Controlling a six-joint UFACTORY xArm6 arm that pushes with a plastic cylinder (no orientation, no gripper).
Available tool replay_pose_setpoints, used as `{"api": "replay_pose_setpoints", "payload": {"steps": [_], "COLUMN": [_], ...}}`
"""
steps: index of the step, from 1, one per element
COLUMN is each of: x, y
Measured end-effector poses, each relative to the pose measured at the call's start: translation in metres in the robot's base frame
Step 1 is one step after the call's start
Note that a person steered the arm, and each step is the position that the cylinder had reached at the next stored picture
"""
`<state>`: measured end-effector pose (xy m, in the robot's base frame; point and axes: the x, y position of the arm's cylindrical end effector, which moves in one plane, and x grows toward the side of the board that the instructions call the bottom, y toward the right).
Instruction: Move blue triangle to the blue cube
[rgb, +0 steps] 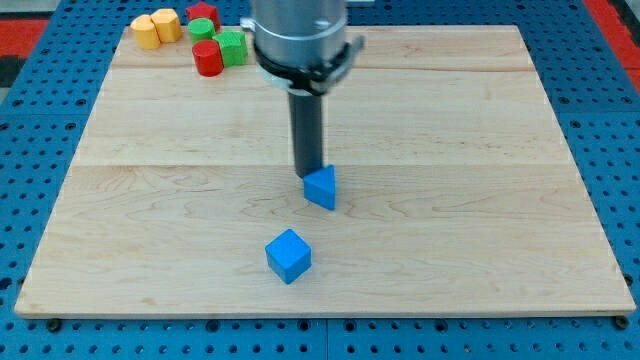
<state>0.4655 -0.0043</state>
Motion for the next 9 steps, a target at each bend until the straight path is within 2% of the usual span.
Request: {"api": "replay_pose_setpoints", "payload": {"steps": [2,3,4,6,8,9], "x": [0.021,0.052,0.065,0.030,0.074,0.079], "y": [0.016,0.016,0.016,0.057,0.067,0.054]}}
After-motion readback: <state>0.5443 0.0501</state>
